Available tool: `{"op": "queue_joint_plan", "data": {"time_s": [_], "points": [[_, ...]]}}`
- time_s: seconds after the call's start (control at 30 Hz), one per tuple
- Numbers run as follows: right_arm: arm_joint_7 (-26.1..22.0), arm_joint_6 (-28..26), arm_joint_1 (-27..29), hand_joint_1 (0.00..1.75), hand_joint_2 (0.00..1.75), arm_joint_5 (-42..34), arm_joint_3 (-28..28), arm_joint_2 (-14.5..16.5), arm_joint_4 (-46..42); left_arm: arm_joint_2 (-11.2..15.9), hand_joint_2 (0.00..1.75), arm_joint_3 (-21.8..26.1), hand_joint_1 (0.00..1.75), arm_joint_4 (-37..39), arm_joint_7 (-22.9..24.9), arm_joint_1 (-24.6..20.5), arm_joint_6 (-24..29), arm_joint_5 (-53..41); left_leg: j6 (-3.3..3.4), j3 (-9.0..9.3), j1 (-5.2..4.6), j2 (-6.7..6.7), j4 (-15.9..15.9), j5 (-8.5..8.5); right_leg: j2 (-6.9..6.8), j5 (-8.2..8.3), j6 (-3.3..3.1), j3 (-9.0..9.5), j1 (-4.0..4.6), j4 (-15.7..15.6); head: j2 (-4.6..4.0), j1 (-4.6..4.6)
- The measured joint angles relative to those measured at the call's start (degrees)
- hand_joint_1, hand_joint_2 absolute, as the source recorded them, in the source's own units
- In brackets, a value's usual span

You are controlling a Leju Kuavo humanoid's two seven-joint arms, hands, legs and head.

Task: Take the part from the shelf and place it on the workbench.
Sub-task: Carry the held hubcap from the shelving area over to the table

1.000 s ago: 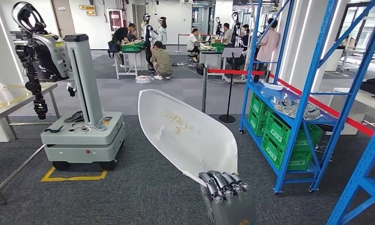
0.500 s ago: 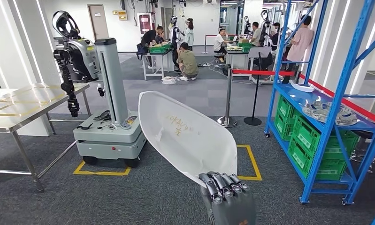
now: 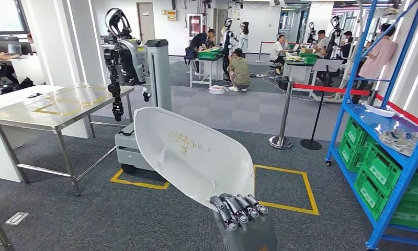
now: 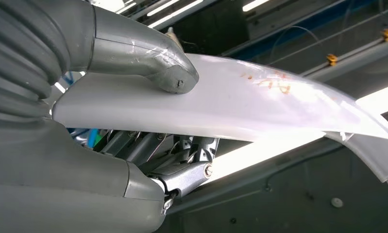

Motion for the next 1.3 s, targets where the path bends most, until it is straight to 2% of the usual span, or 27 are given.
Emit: {"op": "queue_joint_plan", "data": {"time_s": [0.07, 0.13, 0.3, 0.33, 0.4, 0.43, 0.47, 0.53, 0.57, 0.6, 0.63, 0.67, 0.7, 0.73, 0.77, 0.83, 0.87, 0.93, 0.97, 1.0, 1.07, 1.13, 1.17, 1.2, 1.23, 1.27, 1.3], "points": [[0.0, 0.2, 0.1, 1.75, 1.75, 0.0, -0.1, 0.0, 0.1, 0.0, 1.75, 0.0, 0.0, 0.0, 0.0, 0.1, 0.0, 0.0, 0.15, -0.02, 0.03, -1.53, 0.1, -0.07, 0.75, -2.74, 0.35, -4.18, -0.07, 7.1, 0.0, 0.01], [0.3, 0.4, 0.2, 1.75, 1.75, 0.0, -0.1, 0.0, 0.1, 0.0, 1.75, 0.0, 0.0, 0.0, 0.0, 0.2, 0.0, 0.0, 0.18, 0.03, 0.03, -2.76, 0.2, -0.24, 0.84, -2.91, 0.45, -6.65, -0.08, 10.1, 0.0, 0.01], [0.4, 0.5, 0.3, 1.75, 1.75, 0.0, -0.1, 0.0, 0.2, 0.0, 1.75, 0.0, 0.0, 0.0, 0.0, 0.3, 0.0, -0.1, 0.14, 0.09, 0.04, -3.31, 0.3, -0.34, 0.87, -2.0, 0.41, -6.95, -0.1, 9.7, 0.0, 0.02], [0.4, 0.6, 0.3, 1.75, 1.75, 0.0, -0.1, 0.0, 0.2, 0.0, 1.75, 0.0, 0.0, 0.0, 0.1, 0.3, 0.0, -0.1, 0.13, 0.11, 0.04, -3.43, 0.3, -0.36, 0.88, -1.61, 0.37, -6.81, -0.11, 9.2, 0.0, 0.02], [0.8, 0.7, 0.2, 1.75, 1.75, 0.0, -0.1, 0.0, 0.2, 0.0, 1.75, 0.0, 0.0, 0.0, 0.1, 0.4, -0.1, -0.1, -0.15, 0.44, 0.09, -4.46, 0.4, -0.61, 1.61, 2.43, 0.07, -4.5, -0.21, 2.9, 0.0, 0.02], [0.9, 0.7, 0.2, 1.75, 1.75, 0.0, -0.1, 0.0, 0.2, 0.0, 1.75, 0.0, 0.0, 0.0, 0.1, 0.4, -0.1, -0.1, -0.69, 0.52, 0.24, -5.44, 0.3, -0.78, 2.57, 4.22, -0.29, -2.92, -0.16, -1.1, 0.0, 0.01], [1.1, 0.8, 0.2, 1.75, 1.75, 0.0, -0.1, 0.2, 0.2, 0.0, 1.75, 0.1, 0.0, 0.0, 0.1, 0.5, -0.1, -0.1, -1.42, 0.32, 0.17, -5.32, 1.0, -1.22, 2.92, 5.72, -0.96, -0.94, -0.21, -5.0, 0.0, -0.03], [1.2, 0.8, 0.0, 1.75, 1.75, 0.0, -0.2, 0.4, 0.2, -0.1, 1.75, 0.1, 0.0, 0.0, 0.1, 0.6, -0.1, -0.1, -2.8, -1.95, 0.03, -3.12, 5.3, -3.24, 2.4, 5.24, -2.19, 1.11, -0.12, -7.5, 0.0, -0.14], [1.2, 0.8, 0.0, 1.75, 1.75, 0.0, -0.2, 0.6, 0.2, -0.1, 1.75, 0.1, 0.0, 0.0, 0.1, 0.6, -0.1, -0.1, -3.14, -3.97, -0.15, -1.31, 9.1, -4.82, 1.27, 5.01, -2.62, 1.72, -0.14, -7.6, 0.0, -0.18], [1.3, 0.9, 0.0, 1.75, 1.75, 0.0, -0.1, 0.6, 0.2, -0.1, 1.75, 0.1, 0.0, 0.0, 0.1, 0.5, -0.2, -0.1, -3.29, -6.1, -0.11, -0.52, 12.6, -6.19, 0.59, 4.78, -2.73, 1.86, -0.03, -7.6, 0.0, -0.19], [1.4, 0.9, 0.0, 1.75, 1.75, 0.0, -0.1, 0.6, 0.2, -0.1, 1.75, 0.1, 0.0, 0.0, 0.2, 0.5, -0.2, -0.1, -3.39, -7.72, -0.09, -0.21, 15.1, -6.8, -0.05, 4.54, -2.77, 2.02, 0.05, -7.6, 0.0, -0.19], [1.6, 1.0, 0.0, 1.75, 1.75, 0.0, 0.0, 0.6, 0.2, -0.1, 1.75, 0.2, 0.0, 0.0, 0.2, 0.6, -0.3, -0.1, -3.37, -8.47, -0.09, -0.08, 15.7, -6.41, -0.71, 4.27, -2.78, 2.26, 0.1, -7.6, 0.0, -0.19], [1.8, 1.0, 0.0, 1.75, 1.75, 0.0, 0.0, 0.6, 0.2, 0.0, 1.75, 0.2, 0.0, 0.0, 0.2, 0.7, -0.3, -0.1, -3.23, -8.03, -0.1, 0.06, 14.2, -4.9, -1.33, 3.96, -2.72, 2.59, 0.13, -7.6, 0.01, -0.19], [1.9, 1.0, -0.1, 1.75, 1.75, 0.0, 0.0, 0.6, 0.2, 0.0, 1.75, 0.3, 0.0, 0.0, 0.2, 0.8, -0.3, -0.1, -2.98, -6.52, -0.14, 0.56, 10.6, -2.53, -1.96, 3.61, -2.62, 3.05, 0.13, -7.6, 0.01, -0.19], [2.0, 1.0, -0.1, 1.75, 1.75, 0.0, 0.1, 0.6, 0.2, 0.0, 1.75, 0.3, 0.0, 0.0, 0.2, 0.8, -0.3, -0.1, -2.68, -4.81, -0.32, 1.8, 6.6, -0.56, -2.57, 3.23, -2.44, 3.52, 0.2, -7.6, 0.01, -0.19], [2.0, 0.9, -0.3, 1.75, 1.75, 0.0, 0.1, 0.6, 0.2, 0.1, 1.75, 0.3, 0.0, 0.0, 0.2, 0.7, -0.3, -0.1, -1.8, -2.51, -0.75, 4.13, 1.1, 0.88, -3.75, 2.5, -1.86, 4.18, 0.54, -7.6, 0.01, -0.19], [2.0, 0.9, -0.4, 1.75, 1.75, 0.0, 0.1, 0.6, 0.2, 0.0, 1.75, 0.3, 0.0, 0.0, 0.2, 0.6, -0.3, -0.1, -1.35, -2.37, -0.89, 4.59, 0.4, 0.61, -4.31, 2.3, -1.51, 4.44, 0.75, -7.5, 0.01, -0.19], [2.0, 0.9, -0.6, 1.75, 1.75, 0.0, 0.2, 0.6, 0.2, 0.0, 1.75, 0.4, 0.0, 0.0, 0.2, 0.7, -0.3, -0.1, -0.5, -1.83, -0.68, 3.3, 0.2, 0.79, -4.96, 2.01, -0.85, 4.93, 0.87, -7.2, 0.01, -0.11], [2.1, 0.9, -0.7, 1.75, 1.75, 0.0, 0.2, 0.6, 0.2, 0.0, 1.75, 0.4, 0.0, 0.0, 0.2, 0.8, -0.3, -0.1, -0.21, -1.5, -0.52, 2.56, 0.2, 0.79, -4.32, 1.85, -0.54, 4.94, 0.72, -6.4, 0.01, -0.08], [2.1, 0.9, -0.9, 1.75, 1.75, 0.0, 0.2, 0.6, 0.2, 0.0, 1.75, 0.4, 0.0, 0.0, 0.2, 0.8, -0.3, -0.1, 0.04, -1.0, -0.39, 1.83, 0.2, 0.75, -3.08, 1.4, -0.25, 4.27, 0.5, -4.7, 0.01, -0.04], [2.0, 0.9, -1.0, 1.75, 1.75, 0.0, 0.2, 0.6, 0.2, 0.0, 1.75, 0.4, 0.0, 0.0, 0.1, 0.6, -0.3, -0.1, 0.44, -0.62, -0.28, 0.43, 0.1, 0.52, -0.26, -0.68, 0.27, 0.57, 0.11, 1.6, 0.0, -0.03], [2.0, 0.9, -0.9, 1.75, 1.75, 0.0, 0.3, 0.6, 0.3, 0.1, 1.75, 0.4, 0.0, 0.0, 0.1, 0.5, -0.3, -0.1, 0.64, -0.41, -0.28, -1.18, 0.1, 0.14, 0.76, -3.21, 0.49, -4.25, 0.03, 8.0, 0.0, -0.03], [2.1, 0.9, -0.8, 1.75, 1.75, 0.0, 0.4, 0.6, 0.4, 0.0, 1.75, 0.4, 0.0, 0.0, 0.1, 0.6, -0.3, -0.1, 0.62, -0.2, -0.28, -1.96, 0.2, -0.09, 0.86, -3.43, 0.45, -5.69, 0.03, 9.0, 0.0, -0.03], [2.1, 0.9, -0.8, 1.75, 1.75, 0.0, 0.4, 0.6, 0.4, 0.0, 1.75, 0.4, 0.0, 0.0, 0.1, 0.7, -0.3, -0.1, 0.55, 0.11, -0.29, -2.74, 0.2, -0.36, 0.97, -2.3, 0.31, -6.09, 0.04, 7.8, 0.0, -0.03], [2.1, 0.9, -0.8, 1.75, 1.75, 0.0, 0.4, 0.6, 0.4, 0.0, 1.75, 0.4, 0.0, 0.0, 0.1, 0.8, -0.3, -0.1, 0.42, 0.51, -0.29, -3.49, 0.2, -0.65, 1.3, 0.14, 0.07, -5.44, 0.04, 4.6, 0.0, -0.03], [2.1, 0.9, -0.8, 1.75, 1.75, 0.0, 0.4, 0.6, 0.4, 0.0, 1.75, 0.4, 0.0, 0.0, 0.1, 0.8, -0.3, -0.1, 0.26, 0.69, -0.23, -4.16, 0.2, -0.96, 2.26, 3.24, -0.22, -4.31, 0.04, 0.4, 0.0, -0.03], [2.1, 0.9, -0.8, 1.75, 1.75, 0.0, 0.4, 0.6, 0.4, 0.0, 1.75, 0.4, 0.0, 0.0, 0.1, 0.8, -0.3, -0.1, 0.01, 0.93, -0.19, -4.83, 0.2, -1.22, 3.41, 5.25, -0.51, -3.3, 0.08, -3.3, 0.0, -0.07]]}}
